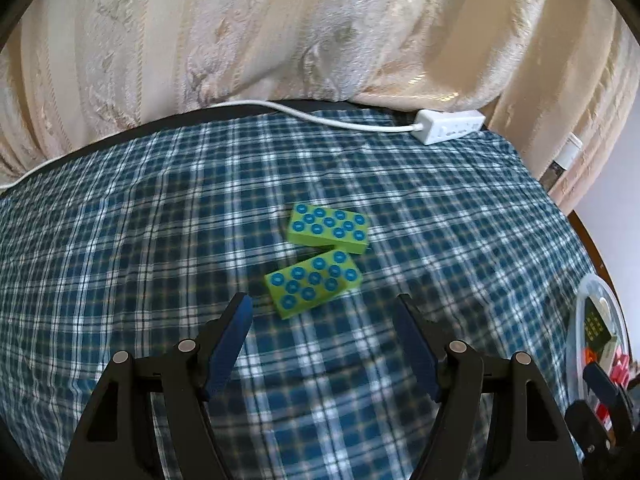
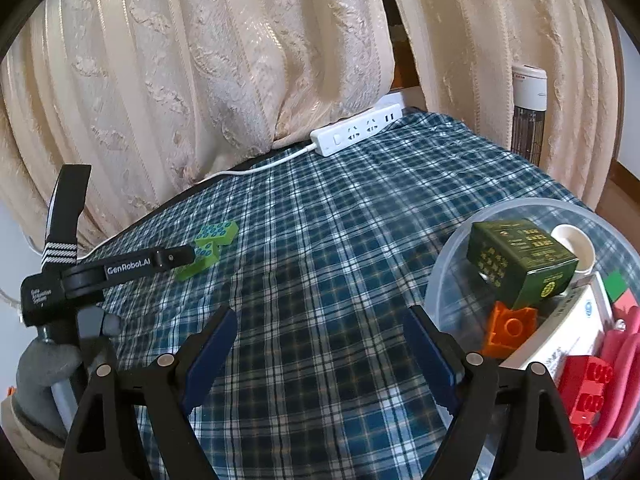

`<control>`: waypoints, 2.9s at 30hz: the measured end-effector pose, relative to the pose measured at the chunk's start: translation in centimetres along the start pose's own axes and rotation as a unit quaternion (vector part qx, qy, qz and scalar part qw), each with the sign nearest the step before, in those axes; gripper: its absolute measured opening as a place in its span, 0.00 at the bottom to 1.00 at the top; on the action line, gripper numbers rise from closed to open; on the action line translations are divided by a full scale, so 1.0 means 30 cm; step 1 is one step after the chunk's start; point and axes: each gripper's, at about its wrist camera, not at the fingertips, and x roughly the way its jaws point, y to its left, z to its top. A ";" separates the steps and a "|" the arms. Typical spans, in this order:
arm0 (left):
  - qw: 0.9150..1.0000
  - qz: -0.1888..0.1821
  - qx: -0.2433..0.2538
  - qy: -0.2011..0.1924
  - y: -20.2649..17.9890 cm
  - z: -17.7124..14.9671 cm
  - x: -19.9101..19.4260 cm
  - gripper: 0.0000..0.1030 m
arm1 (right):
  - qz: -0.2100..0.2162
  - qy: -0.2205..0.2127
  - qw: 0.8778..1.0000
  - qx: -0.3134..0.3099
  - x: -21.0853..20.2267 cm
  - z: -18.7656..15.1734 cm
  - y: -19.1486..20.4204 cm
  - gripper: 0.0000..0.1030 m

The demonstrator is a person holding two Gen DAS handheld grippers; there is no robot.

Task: Organize objects
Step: 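Move both grippers back toward the two green dotted Lego bricks, then grasp one green dotted Lego brick with the left gripper, then grasp the other green dotted brick with the right gripper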

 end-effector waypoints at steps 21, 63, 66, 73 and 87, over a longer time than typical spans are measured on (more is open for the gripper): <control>0.996 0.044 -0.078 0.009 0.022 0.004 0.116 0.77 | 0.032 0.012 0.999 0.008 0.069 0.026 -0.011 0.85; 0.998 0.044 0.038 -0.003 0.007 0.002 0.103 0.29 | 0.024 0.019 1.000 0.004 0.080 0.032 0.026 0.85; 0.998 0.048 0.034 -0.011 0.032 -0.003 0.066 0.29 | 0.029 0.022 0.999 0.002 0.086 0.039 0.041 0.85; 0.998 0.050 0.019 -0.015 0.086 -0.033 0.002 0.29 | 0.038 0.029 0.999 -0.022 0.128 0.065 0.124 0.85; 0.998 0.049 -0.015 -0.035 0.212 -0.125 -0.145 0.29 | 0.038 0.062 0.996 -0.049 0.341 0.160 0.307 0.86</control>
